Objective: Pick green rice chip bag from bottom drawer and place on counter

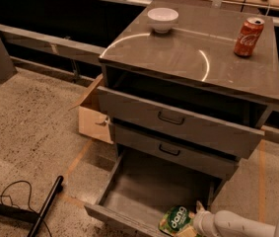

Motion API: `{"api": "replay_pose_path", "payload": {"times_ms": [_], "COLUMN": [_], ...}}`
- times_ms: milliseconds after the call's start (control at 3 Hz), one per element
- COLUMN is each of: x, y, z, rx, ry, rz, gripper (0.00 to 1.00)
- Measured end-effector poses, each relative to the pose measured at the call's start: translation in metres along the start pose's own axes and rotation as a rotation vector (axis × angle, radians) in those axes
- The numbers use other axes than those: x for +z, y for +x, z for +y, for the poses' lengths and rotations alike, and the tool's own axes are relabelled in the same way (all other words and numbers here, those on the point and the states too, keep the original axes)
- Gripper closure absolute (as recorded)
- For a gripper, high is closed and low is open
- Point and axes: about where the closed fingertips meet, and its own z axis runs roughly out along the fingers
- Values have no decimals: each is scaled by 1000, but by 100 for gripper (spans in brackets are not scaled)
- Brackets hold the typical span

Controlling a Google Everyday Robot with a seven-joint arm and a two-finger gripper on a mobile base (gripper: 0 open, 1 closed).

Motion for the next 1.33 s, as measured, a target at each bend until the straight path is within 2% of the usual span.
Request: {"api": "replay_pose_path", "payload": {"times_ms": [667, 1333], "x": [8, 14], "y": [6, -5], "z": [8, 27], "rx": [-11, -58], "ry": [-16, -85], "rz": [26, 3], "gripper": [49, 96]}}
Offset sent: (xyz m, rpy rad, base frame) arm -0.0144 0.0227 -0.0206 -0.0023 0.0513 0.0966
